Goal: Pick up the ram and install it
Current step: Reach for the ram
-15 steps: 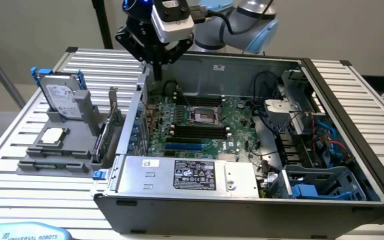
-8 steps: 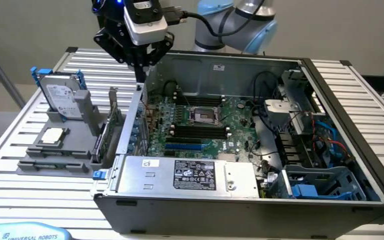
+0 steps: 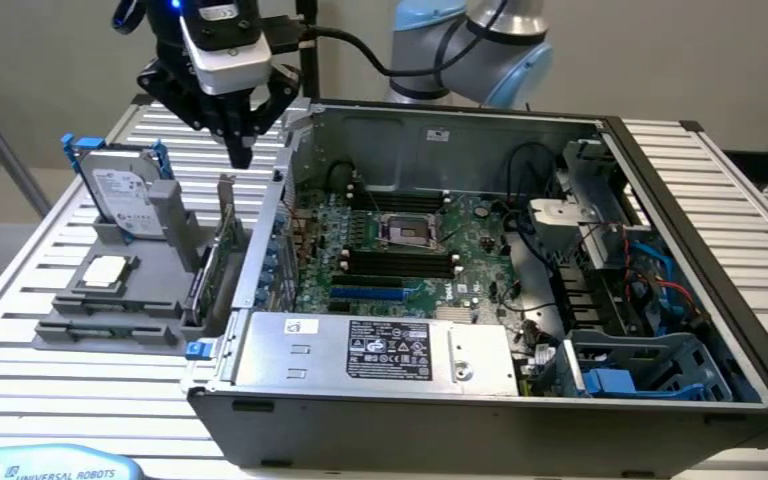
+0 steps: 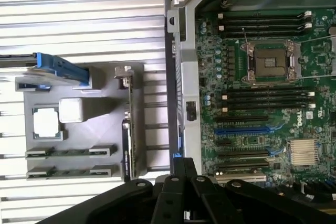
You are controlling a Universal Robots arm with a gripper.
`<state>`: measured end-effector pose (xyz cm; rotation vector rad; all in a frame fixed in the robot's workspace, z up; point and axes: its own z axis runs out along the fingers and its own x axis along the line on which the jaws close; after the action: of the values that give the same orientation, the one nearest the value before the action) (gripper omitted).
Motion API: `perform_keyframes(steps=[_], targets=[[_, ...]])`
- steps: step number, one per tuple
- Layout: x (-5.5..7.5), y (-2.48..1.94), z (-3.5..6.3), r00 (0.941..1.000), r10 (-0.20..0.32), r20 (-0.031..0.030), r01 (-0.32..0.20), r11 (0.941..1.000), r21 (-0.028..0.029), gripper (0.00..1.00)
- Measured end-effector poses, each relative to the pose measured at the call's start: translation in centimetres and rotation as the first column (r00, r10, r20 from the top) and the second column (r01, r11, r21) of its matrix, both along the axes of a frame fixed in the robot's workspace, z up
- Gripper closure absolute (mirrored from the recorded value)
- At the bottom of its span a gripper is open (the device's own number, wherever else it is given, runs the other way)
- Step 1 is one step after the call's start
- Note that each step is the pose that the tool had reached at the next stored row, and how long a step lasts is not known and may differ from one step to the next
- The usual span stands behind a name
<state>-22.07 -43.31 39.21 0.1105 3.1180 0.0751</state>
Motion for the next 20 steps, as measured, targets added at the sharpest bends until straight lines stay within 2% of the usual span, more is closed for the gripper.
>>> perform_keyframes(steps=[20], targets=[[-9.1,-1.66,-0.15,1.0,0.0,-0.0001,0.0,1.0,-0.0001,0.89]])
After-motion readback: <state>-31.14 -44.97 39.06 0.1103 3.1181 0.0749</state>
